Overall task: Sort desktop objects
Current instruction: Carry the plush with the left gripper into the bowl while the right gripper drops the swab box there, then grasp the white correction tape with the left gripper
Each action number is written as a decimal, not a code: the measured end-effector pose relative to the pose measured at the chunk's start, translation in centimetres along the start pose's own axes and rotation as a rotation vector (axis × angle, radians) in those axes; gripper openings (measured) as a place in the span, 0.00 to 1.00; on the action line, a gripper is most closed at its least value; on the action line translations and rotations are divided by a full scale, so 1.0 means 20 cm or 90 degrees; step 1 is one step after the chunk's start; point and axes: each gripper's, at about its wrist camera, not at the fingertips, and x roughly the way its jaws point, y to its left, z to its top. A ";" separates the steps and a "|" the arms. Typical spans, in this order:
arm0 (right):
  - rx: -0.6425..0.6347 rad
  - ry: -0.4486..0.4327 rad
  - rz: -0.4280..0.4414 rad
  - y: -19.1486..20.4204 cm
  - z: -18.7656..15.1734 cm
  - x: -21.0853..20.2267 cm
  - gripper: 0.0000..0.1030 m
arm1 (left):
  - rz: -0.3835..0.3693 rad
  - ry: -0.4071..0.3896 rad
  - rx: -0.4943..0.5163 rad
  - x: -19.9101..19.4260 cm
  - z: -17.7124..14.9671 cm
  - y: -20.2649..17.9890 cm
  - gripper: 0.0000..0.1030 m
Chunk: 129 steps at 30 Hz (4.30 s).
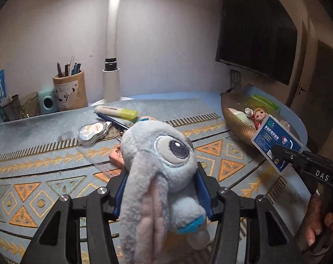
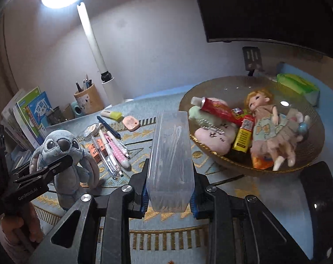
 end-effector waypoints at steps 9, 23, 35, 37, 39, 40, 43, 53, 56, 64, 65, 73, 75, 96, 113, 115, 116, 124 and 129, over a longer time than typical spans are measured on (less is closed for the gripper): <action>0.013 -0.052 0.034 -0.10 0.06 -0.17 0.29 | -0.039 -0.018 0.040 0.01 0.10 -0.24 0.48; 0.058 -0.158 -0.057 -0.40 0.28 -0.32 0.29 | -0.183 -0.082 0.030 0.08 0.48 -0.46 0.48; 0.103 -0.087 -0.155 -0.65 0.44 0.03 0.29 | -0.279 -0.027 -0.033 0.59 0.74 -0.67 0.48; 0.107 -0.082 -0.161 -0.68 0.46 0.07 0.29 | -0.289 -0.010 -0.057 0.69 0.74 -0.67 0.48; 0.125 -0.082 -0.166 -0.72 0.46 0.10 0.29 | -0.306 0.004 -0.089 0.76 0.73 -0.66 0.48; 0.131 -0.078 -0.162 -0.74 0.46 0.12 0.29 | -0.310 0.013 -0.102 0.80 0.72 -0.65 0.48; 0.122 -0.035 -0.151 -0.76 0.46 0.20 0.36 | -0.316 0.041 -0.107 0.86 0.70 -0.65 0.49; 0.172 -0.099 -0.093 -0.70 0.30 -0.09 0.73 | -0.255 0.007 -0.091 0.55 0.59 -0.43 0.66; 0.149 -0.109 -0.077 -0.60 0.25 -0.16 0.81 | -0.079 -0.030 -0.043 0.37 0.51 -0.39 0.66; 0.060 -0.060 -0.029 -0.26 0.10 -0.16 0.86 | 0.142 0.011 -0.126 0.10 0.13 0.00 0.74; 0.047 -0.052 -0.026 -0.22 0.09 -0.14 0.86 | 0.161 0.014 -0.134 0.05 0.09 0.05 0.74; -0.035 0.009 0.011 0.12 0.02 0.03 0.87 | 0.223 0.014 -0.179 -0.15 -0.11 0.31 0.74; -0.049 0.017 0.016 0.18 0.00 0.08 0.87 | 0.224 0.018 -0.186 -0.15 -0.13 0.35 0.74; -0.031 0.074 0.111 0.25 -0.07 0.39 0.87 | 0.028 0.167 -0.139 0.43 0.18 0.86 0.74; -0.011 0.107 0.140 0.24 -0.06 0.44 0.87 | 0.024 0.166 0.080 0.78 0.26 0.64 0.64; -0.008 0.102 0.136 0.24 -0.06 0.44 0.87 | 0.024 0.171 0.092 0.75 0.24 0.61 0.64; -0.009 0.103 0.136 0.24 -0.05 0.44 0.87 | 0.027 0.175 0.090 0.72 0.22 0.61 0.64; -0.103 0.132 0.164 0.45 -0.04 0.43 0.67 | 0.074 0.189 -0.059 0.38 0.04 0.70 0.64; -0.191 0.166 0.121 0.64 -0.01 0.55 0.41 | 0.066 0.129 -0.132 0.21 -0.08 0.75 0.64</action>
